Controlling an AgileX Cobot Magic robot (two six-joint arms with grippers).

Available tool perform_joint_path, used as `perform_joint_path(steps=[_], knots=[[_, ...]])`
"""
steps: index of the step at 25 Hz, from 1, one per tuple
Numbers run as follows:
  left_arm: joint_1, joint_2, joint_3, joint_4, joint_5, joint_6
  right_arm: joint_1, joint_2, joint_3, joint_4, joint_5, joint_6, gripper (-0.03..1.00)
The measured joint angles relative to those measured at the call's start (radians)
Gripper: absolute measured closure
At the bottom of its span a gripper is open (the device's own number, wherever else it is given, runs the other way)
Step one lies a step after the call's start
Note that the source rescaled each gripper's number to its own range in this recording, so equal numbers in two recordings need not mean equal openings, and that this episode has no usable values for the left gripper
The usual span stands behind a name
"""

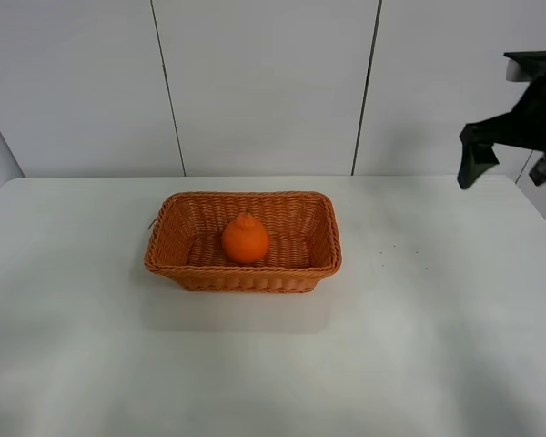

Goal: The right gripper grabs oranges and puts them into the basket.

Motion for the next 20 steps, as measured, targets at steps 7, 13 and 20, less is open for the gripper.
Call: perform_joint_path(steps=[7,13,20], knots=[[0.0,0.0,0.0,0.0,0.0,0.0,0.0,-0.433,0.494,0.001,0.002,-0.007,-0.03],[0.0,0.0,0.0,0.0,0.0,0.0,0.0,-0.816,0.803,0.001,-0.069,-0.064,-0.03],[0.0,0.0,0.0,0.0,0.0,0.0,0.0,-1.258,0.982,0.009,-0.18,-0.058,-0.03]])
